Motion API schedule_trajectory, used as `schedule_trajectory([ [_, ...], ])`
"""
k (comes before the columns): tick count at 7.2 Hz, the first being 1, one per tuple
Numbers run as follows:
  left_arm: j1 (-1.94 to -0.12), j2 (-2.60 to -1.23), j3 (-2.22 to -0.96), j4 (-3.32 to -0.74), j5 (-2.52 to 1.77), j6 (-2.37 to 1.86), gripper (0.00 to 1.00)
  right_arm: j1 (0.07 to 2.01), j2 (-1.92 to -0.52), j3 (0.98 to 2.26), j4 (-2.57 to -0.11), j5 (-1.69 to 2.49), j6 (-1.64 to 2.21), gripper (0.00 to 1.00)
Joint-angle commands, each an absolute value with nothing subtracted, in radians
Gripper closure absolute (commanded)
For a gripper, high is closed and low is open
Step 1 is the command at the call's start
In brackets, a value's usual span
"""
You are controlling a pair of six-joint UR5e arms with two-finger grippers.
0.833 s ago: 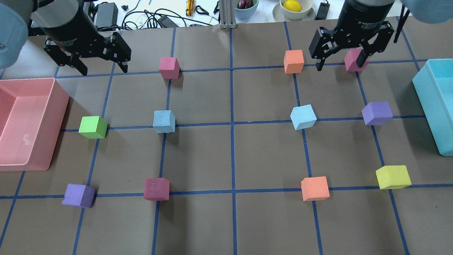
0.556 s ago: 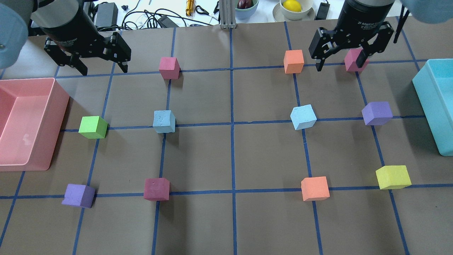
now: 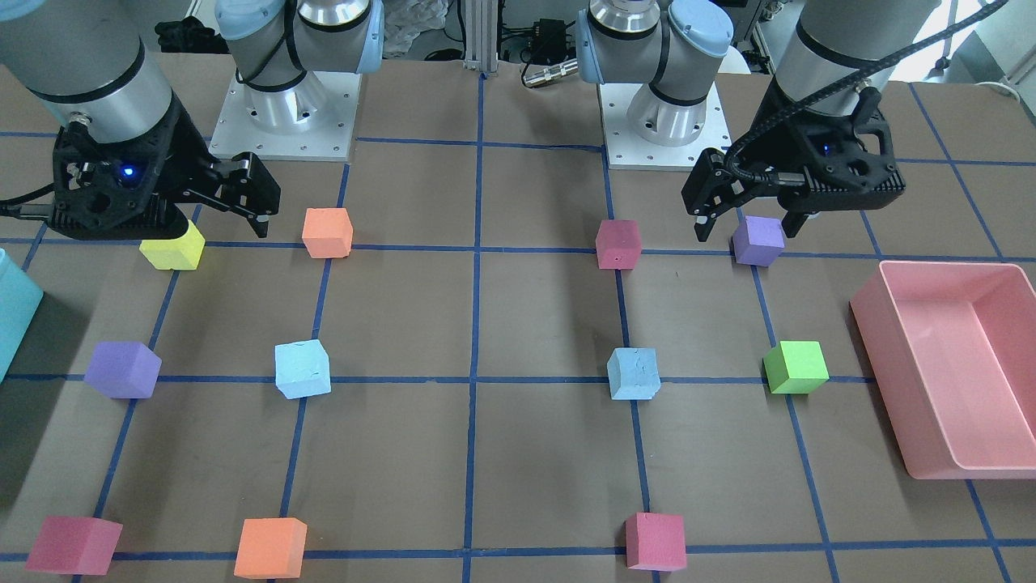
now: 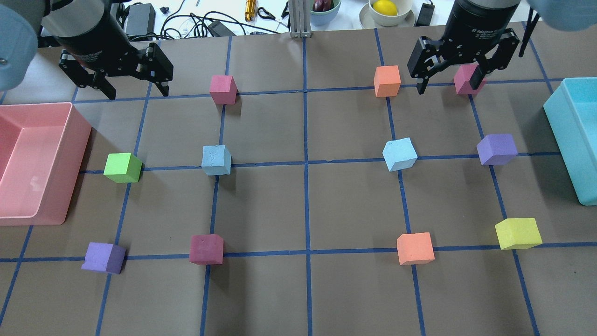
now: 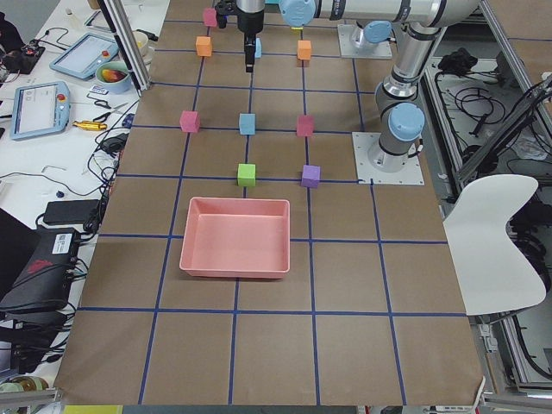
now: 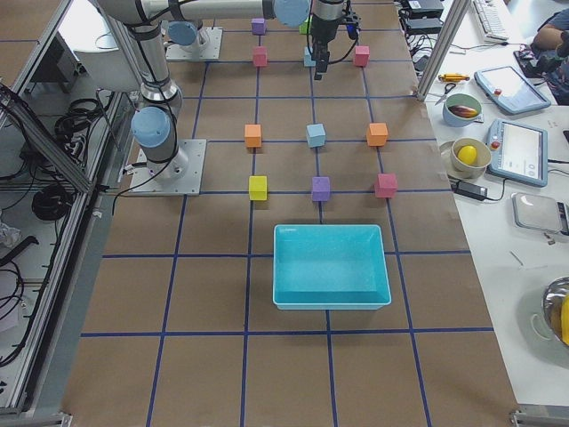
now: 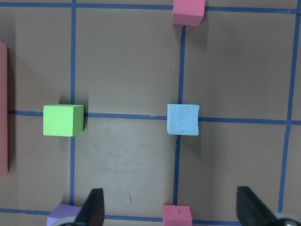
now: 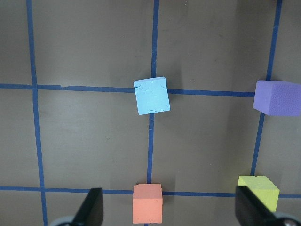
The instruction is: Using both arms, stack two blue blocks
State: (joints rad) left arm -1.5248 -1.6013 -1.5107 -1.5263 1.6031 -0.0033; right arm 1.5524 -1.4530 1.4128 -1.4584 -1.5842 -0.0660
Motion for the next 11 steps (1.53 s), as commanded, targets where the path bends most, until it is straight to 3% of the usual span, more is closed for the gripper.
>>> schedule_trajectory([
  [1, -1.525, -1.601, -1.511, -1.526, 1.603, -0.003, 0.0, 1.552, -1.453, 1.413, -1.459, -1.583, -0.066, 0.0],
  [3, -1.526, -1.601, -1.526, -1.526, 1.605, -0.002, 0.0, 1.552, -1.424, 1.414, -1.474, -1.589, -0.069, 0.0],
  [5, -1.569, -1.621, -1.558, -1.478, 1.606, -0.008, 0.0, 1.548, -1.298, 1.437, -1.489, -1.577, -0.077, 0.0],
  [6, -1.571, -1.653, -1.589, -1.421, 1.605, -0.005, 0.0, 1.548, -1.254, 1.466, -1.613, -1.58, -0.084, 0.0],
  [9, -1.569, -1.75, -1.766, -1.173, 1.605, 0.006, 0.0, 1.549, -1.204, 1.711, -1.944, -1.58, -0.083, 0.0],
  [11, -1.571, -1.813, -1.857, -1.022, 1.601, 0.006, 0.0, 1.549, -1.203, 1.802, -2.019, -1.572, -0.083, 0.0],
])
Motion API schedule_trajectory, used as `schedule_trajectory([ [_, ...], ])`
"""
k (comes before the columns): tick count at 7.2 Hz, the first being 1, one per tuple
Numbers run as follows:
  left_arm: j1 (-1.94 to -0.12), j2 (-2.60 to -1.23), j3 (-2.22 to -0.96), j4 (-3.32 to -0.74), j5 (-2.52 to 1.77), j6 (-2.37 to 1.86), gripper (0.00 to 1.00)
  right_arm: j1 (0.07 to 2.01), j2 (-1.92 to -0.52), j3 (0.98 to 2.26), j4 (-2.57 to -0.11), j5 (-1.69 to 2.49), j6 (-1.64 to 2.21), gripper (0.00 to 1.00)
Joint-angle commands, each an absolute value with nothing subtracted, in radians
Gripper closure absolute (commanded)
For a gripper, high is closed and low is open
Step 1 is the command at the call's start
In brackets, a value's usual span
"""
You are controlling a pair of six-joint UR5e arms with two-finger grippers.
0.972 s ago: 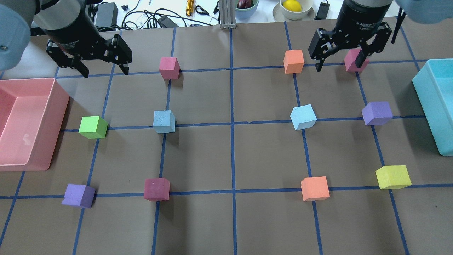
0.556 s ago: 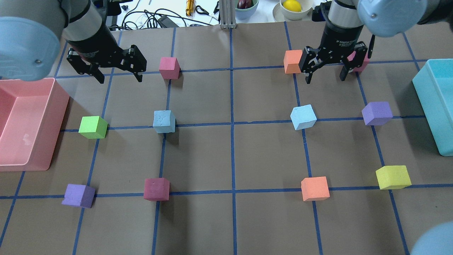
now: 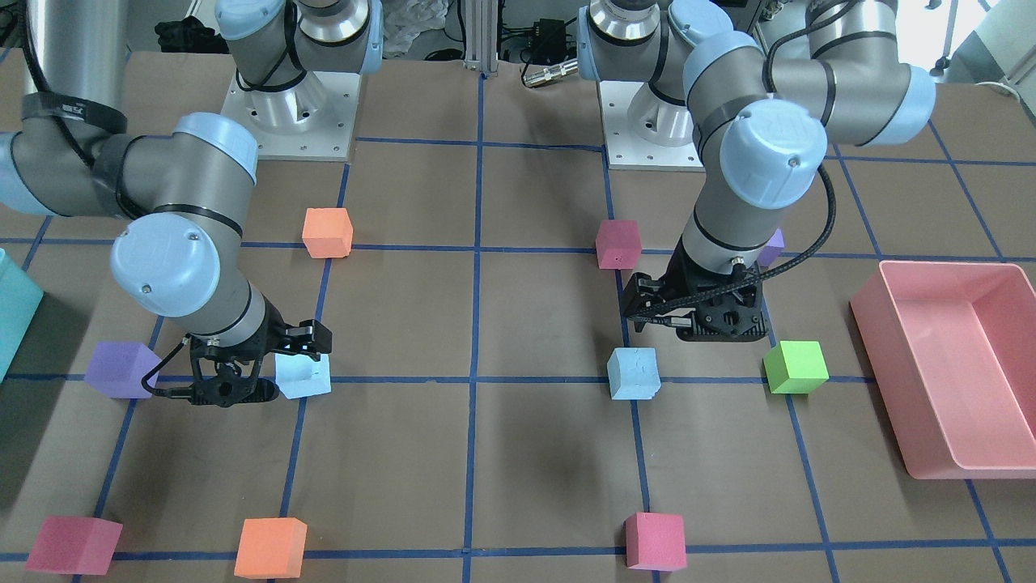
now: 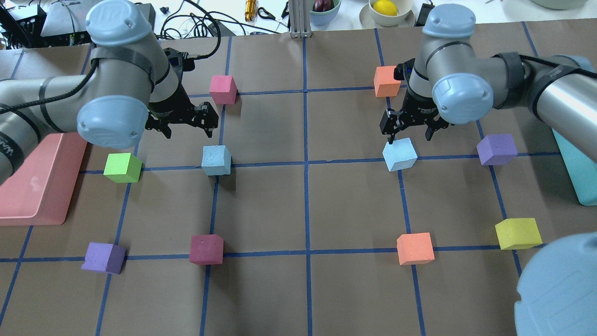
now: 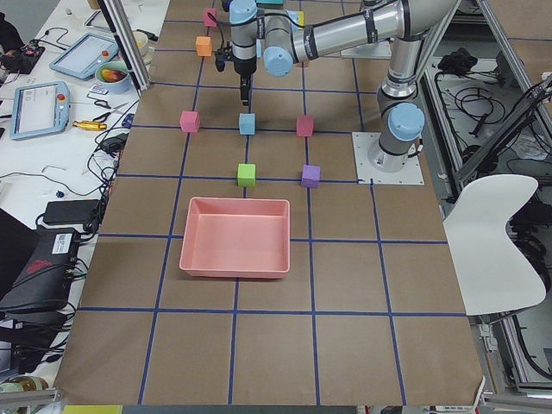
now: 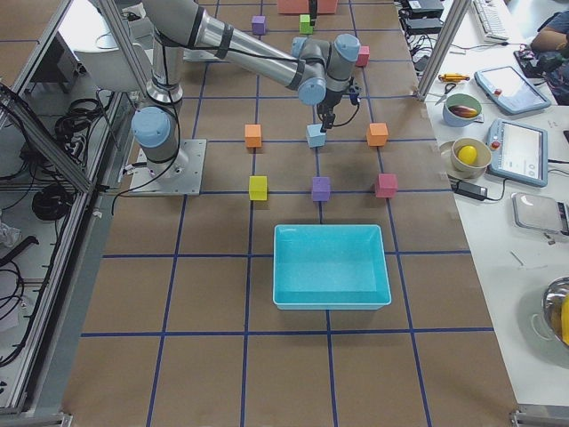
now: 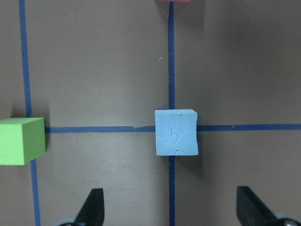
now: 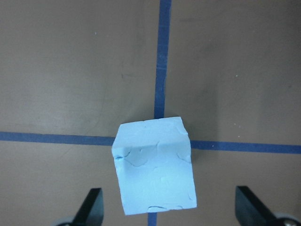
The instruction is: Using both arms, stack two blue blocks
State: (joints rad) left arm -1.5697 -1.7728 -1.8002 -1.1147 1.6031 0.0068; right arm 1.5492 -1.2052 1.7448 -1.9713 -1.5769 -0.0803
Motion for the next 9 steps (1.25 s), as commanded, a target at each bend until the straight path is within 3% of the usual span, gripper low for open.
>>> schedule_trajectory([
  [1, -1.571, -1.85, -1.874, -0.965, 1.601, 0.008, 0.0, 1.549, -1.194, 1.81, -2.019, -1.569, -0.081, 0.0],
  [3, -1.572, -1.913, -1.881, -0.933, 1.57, 0.006, 0.0, 1.549, -1.158, 1.81, -2.067, -1.569, -0.081, 0.0],
  [4, -1.574, -1.933, -1.881, -0.921, 1.524, 0.006, 0.0, 1.549, -1.151, 1.809, -2.086, -1.568, -0.077, 0.06],
  [5, -1.575, -1.946, -1.881, -0.902, 1.522, 0.006, 0.0, 1.549, -1.15, 1.809, -2.085, -1.569, -0.086, 0.49],
  [6, -1.574, -1.963, -1.882, -0.905, 1.528, 0.011, 0.0, 1.549, -1.15, 1.809, -2.083, -1.577, -0.089, 0.99],
  [9, -1.575, -1.986, -1.887, -0.885, 1.532, -0.017, 0.0, 1.603, -1.19, 1.746, -2.068, -1.556, -0.042, 1.0],
])
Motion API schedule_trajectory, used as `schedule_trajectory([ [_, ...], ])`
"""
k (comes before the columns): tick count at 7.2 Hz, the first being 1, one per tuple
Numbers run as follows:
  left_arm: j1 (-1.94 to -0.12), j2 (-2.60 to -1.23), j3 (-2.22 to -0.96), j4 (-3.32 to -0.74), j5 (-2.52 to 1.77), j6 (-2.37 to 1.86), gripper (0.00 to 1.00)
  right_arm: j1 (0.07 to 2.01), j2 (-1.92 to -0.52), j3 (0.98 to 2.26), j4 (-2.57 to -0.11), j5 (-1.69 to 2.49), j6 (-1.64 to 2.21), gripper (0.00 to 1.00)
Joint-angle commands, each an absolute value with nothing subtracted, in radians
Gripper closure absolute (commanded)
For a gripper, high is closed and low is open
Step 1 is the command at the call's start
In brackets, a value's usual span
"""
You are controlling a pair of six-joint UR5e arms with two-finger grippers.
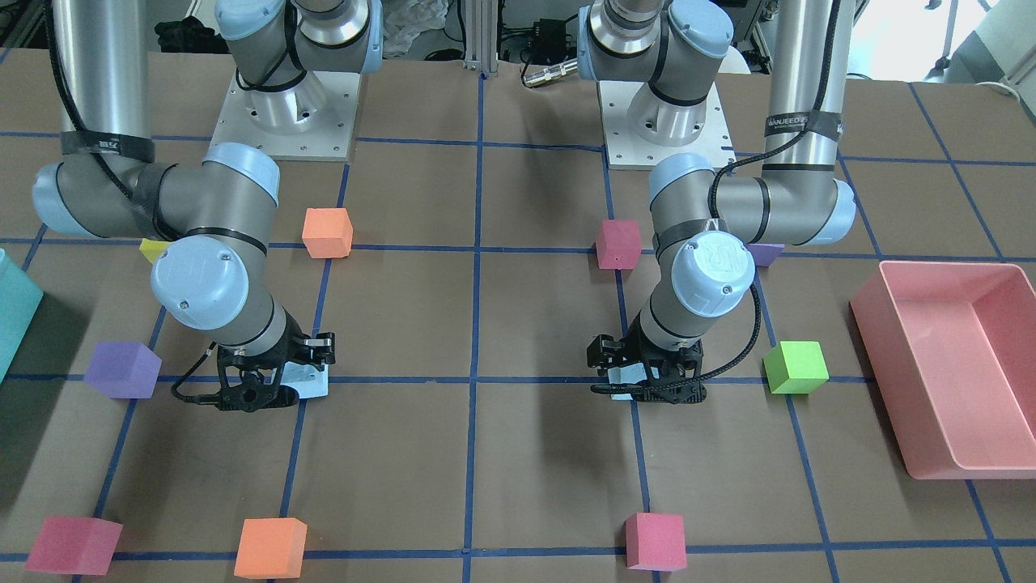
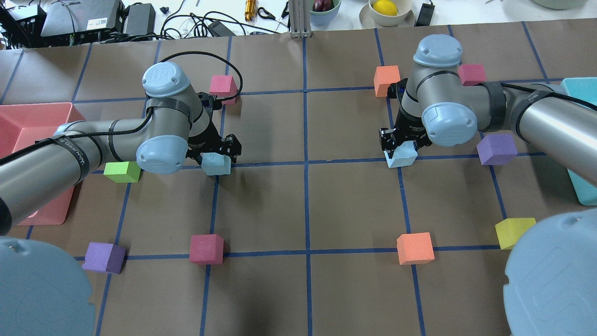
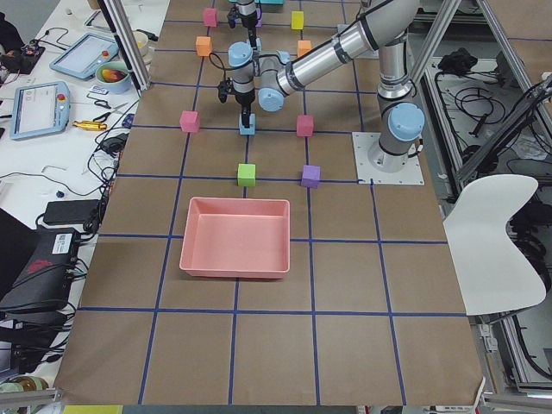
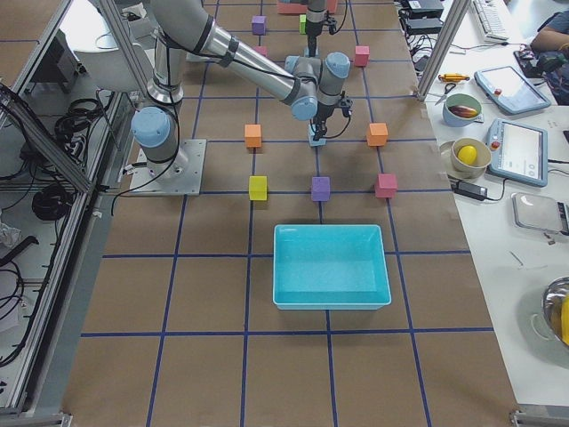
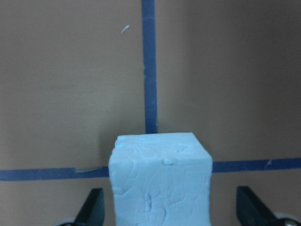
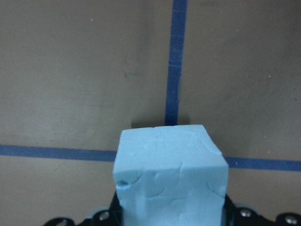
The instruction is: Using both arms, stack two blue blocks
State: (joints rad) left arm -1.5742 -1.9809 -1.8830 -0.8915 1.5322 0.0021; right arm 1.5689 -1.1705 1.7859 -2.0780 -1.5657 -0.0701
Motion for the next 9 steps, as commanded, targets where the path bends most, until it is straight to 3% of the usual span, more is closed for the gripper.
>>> schedule_trajectory([
  [1, -1.575, -1.987, -1.896, -0.885, 1.532, -0.018, 0.0, 1.664, -1.181, 1.671, -2.028, -1.554, 0.066, 1.0],
  [5, -1.575, -1.987, -1.894, -0.848, 1.532, -0.011, 0.0, 1.869, -0.956, 1.381, -1.991, -1.534, 0.381, 1.0],
  [7, -1.575, -1.987, -1.893, -0.847, 1.531, -0.005, 0.19, 1.893, -0.902, 1.345, -1.99, -1.531, 0.434, 1.0],
  [8, -1.575, -1.985, -1.893, -0.847, 1.532, 0.003, 0.41, 1.896, -0.894, 1.348, -1.99, -1.482, 0.44, 1.0],
  [9, -1.575, -1.986, -1.891, -0.836, 1.532, 0.006, 0.74, 1.905, -0.89, 1.348, -1.988, -1.464, 0.499, 1.0],
])
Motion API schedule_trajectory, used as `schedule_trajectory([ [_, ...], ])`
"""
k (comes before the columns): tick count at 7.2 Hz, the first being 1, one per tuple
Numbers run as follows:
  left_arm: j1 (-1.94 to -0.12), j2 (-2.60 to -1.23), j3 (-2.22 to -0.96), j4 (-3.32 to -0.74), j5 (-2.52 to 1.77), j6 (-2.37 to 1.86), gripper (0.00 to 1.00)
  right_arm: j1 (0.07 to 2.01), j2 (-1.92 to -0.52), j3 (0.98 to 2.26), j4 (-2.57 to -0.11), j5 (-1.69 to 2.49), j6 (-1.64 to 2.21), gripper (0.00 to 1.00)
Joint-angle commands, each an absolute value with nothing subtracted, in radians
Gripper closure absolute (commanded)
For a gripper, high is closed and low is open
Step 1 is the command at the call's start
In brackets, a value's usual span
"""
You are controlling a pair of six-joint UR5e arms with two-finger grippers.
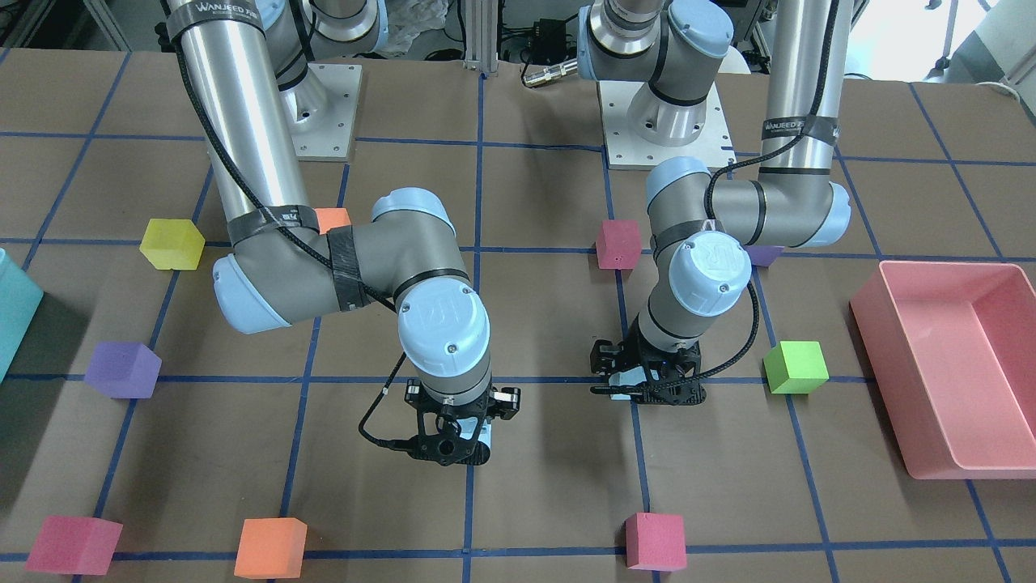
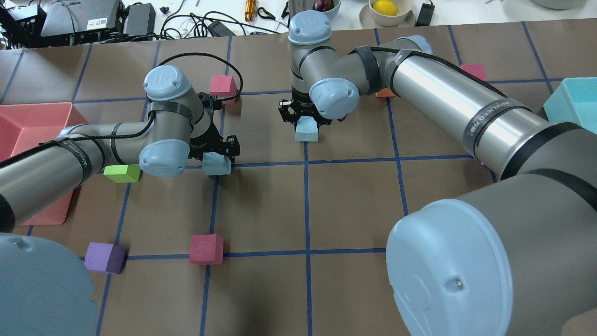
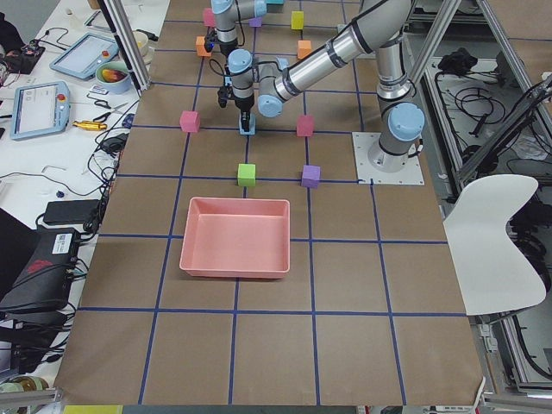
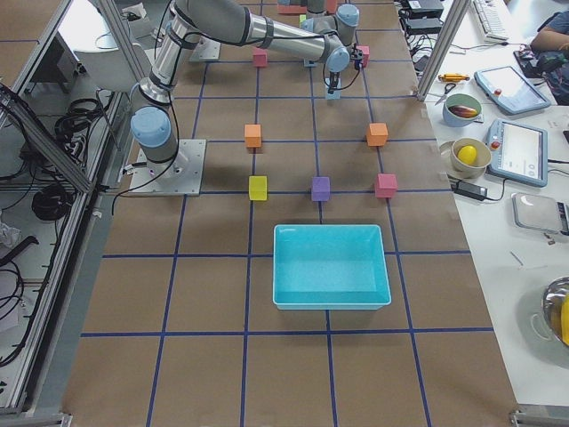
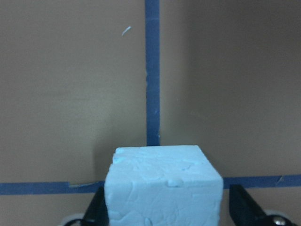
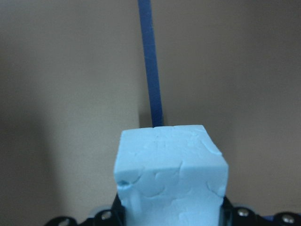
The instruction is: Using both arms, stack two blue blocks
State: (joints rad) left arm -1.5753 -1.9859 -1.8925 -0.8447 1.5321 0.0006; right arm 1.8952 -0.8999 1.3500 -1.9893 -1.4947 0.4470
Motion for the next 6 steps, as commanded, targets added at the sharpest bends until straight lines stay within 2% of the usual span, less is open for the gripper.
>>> schedule_trajectory([
  [1, -1.575, -1.985, -1.891, -0.828, 1.532, 0.005, 1.0, 1.905, -0.89, 1.351, -1.983, -1.465, 0.508, 1.0],
  [5, -1.578, -1.973, -1.846, -0.837, 1.522, -0.006, 1.0, 1.905, -0.893, 1.387, -1.965, -1.48, 0.511, 1.0],
  [6, -1.585, -1.973, -1.823, -0.847, 1.526, -0.009, 1.0, 1.905, -0.891, 1.387, -1.971, -1.48, 0.511, 0.54],
])
